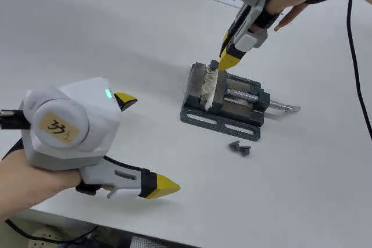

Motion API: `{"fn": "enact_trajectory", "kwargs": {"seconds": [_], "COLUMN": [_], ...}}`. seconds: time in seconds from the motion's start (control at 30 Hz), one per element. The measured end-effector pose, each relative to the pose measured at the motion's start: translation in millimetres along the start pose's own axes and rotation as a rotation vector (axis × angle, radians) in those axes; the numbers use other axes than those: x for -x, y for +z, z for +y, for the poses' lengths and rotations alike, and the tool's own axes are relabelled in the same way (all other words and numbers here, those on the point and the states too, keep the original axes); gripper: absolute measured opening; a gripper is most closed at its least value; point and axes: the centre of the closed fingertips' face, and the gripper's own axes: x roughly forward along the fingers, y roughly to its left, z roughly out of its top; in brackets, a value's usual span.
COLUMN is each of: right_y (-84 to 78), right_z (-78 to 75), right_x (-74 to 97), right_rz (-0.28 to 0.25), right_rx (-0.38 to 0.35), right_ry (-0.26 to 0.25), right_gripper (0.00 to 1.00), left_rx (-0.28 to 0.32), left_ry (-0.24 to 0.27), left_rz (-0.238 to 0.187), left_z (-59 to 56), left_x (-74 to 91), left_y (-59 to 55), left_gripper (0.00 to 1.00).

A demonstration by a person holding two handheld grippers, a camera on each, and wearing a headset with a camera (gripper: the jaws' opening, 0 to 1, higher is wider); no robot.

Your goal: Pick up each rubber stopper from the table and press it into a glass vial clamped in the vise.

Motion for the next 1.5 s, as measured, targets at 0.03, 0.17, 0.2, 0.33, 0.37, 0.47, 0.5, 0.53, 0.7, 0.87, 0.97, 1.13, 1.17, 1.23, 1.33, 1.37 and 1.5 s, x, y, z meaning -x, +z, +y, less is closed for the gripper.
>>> {"fn": "enact_trajectory", "kwargs": {"seconds": [0.03,0.17,0.2,0.33,0.37,0.47,0.5,0.53,0.7,0.87,0.97,1.13,1.17,1.23,1.33,1.37,1.5], "right_y": [0.0,0.2,0.1,3.0,3.1,2.6,2.3,2.6,1.8,0.7,0.6,1.3,1.6,2.4,3.1,3.4,5.3], "right_z": [0.3,-0.9,2.0,6.4,7.7,11.8,11.9,10.3,13.2,9.3,8.9,4.1,2.8,1.6,0.5,0.4,-0.7], "right_x": [0.9,-2.5,-1.3,0.6,0.7,0.8,0.6,-0.7,-2.9,-3.8,-3.7,-4.4,-4.6,-6.0,-6.9,-7.2,-11.1], "right_rz": [-0.009,-0.026,-0.032,-0.058,-0.059,-0.055,-0.053,-0.052,-0.049,-0.043,-0.042,-0.041,-0.041,-0.041,-0.036,-0.031,-0.006], "right_rx": [-0.003,-0.014,-0.016,-0.020,-0.021,-0.019,-0.015,-0.017,-0.021,-0.011,-0.011,-0.012,-0.013,-0.021,-0.035,-0.036,-0.038], "right_ry": [0.005,0.001,0.002,0.010,0.013,0.022,0.022,0.022,0.033,0.025,0.026,0.027,0.027,0.029,0.030,0.029,0.027], "right_gripper": [0.07,0.00,0.00,0.00,0.00,0.00,0.00,0.00,0.00,0.00,0.00,0.00,0.00,0.00,0.00,0.00,0.00], "left_rx": [-0.001,-0.001,-0.001,0.000,0.000,0.001,0.002,0.002,0.005,0.010,0.010,0.009,0.010,0.012,0.012,0.012,0.012], "left_ry": [0.000,-0.002,-0.002,-0.002,-0.002,-0.003,-0.002,-0.003,-0.003,-0.005,-0.005,-0.007,-0.007,-0.007,-0.008,-0.009,-0.010], "left_rz": [0.001,0.001,0.003,0.006,0.007,0.009,0.009,0.009,0.013,0.017,0.017,0.018,0.017,0.019,0.018,0.019,0.014], "left_z": [-0.2,-1.2,-1.4,-1.2,-1.1,-1.4,-1.4,-1.4,-1.8,-1.6,-1.8,-2.7,-2.6,-2.3,-2.5,-2.7,-3.1], "left_x": [0.0,-0.3,-0.4,-0.5,-0.5,-0.5,-0.5,-0.5,-0.4,-0.7,-1.1,-2.4,-2.6,-3.0,-3.4,-3.6,-4.5], "left_y": [-0.2,0.2,0.1,-1.5,-2.2,-3.2,-3.7,-3.9,-5.2,-5.9,-5.5,-5.2,-5.2,-5.8,-5.9,-6.2,-4.9], "left_gripper": [0.98,0.98,0.98,0.98,0.98,0.98,0.98,0.98,0.97,0.97,0.97,0.97,0.97,0.97,0.97,0.97,0.97]}}
